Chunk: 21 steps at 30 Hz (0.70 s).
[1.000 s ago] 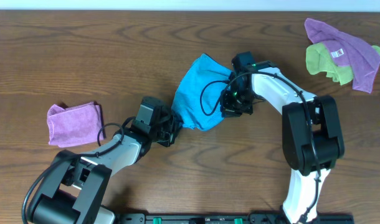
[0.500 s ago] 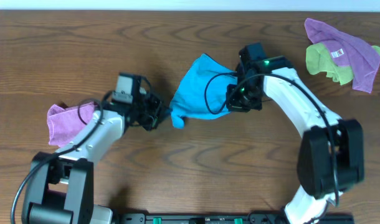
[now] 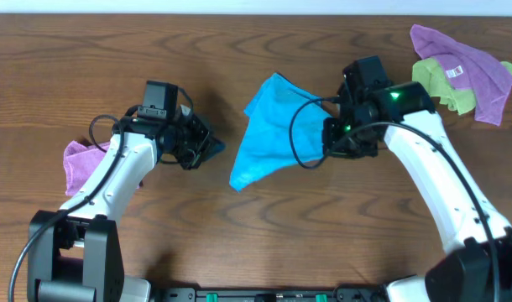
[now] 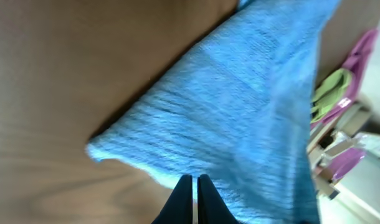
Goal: Fold the cloth
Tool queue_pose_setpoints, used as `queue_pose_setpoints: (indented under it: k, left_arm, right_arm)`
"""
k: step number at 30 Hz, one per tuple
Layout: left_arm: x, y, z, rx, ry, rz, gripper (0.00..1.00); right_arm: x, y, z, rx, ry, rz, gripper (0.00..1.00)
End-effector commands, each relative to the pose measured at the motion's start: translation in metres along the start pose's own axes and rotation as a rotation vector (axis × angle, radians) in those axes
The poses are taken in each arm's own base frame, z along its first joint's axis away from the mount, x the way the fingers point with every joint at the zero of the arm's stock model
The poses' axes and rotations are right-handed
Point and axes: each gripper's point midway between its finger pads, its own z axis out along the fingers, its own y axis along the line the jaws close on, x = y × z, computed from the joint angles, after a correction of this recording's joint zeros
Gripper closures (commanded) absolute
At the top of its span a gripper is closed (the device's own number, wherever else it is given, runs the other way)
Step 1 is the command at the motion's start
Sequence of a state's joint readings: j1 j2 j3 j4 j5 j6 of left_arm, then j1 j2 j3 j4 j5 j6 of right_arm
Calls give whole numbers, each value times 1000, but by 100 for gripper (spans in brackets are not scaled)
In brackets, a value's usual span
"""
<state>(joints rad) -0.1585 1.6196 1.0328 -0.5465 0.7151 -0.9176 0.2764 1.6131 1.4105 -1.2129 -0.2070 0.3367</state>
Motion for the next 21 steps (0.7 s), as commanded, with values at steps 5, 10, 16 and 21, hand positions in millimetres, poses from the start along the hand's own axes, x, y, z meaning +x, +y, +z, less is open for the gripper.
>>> queue_pose_setpoints:
  k: [5, 10, 16, 21]
  left_arm:
    - [23, 16, -3, -61, 102, -9, 94]
    - [41, 17, -5, -58, 187, -121, 64]
    - [55, 22, 3, -113, 202, -214, 44]
    - [70, 42, 16, -175, 224, -272, 44]
  right_arm:
    - [-1, -22, -6, 135, -39, -4, 99]
    - [-8, -23, -6, 144, -67, 0, 99]
    - [-13, -21, -6, 136, -88, 6, 99]
    - [-14, -21, -6, 133, -94, 8, 99]
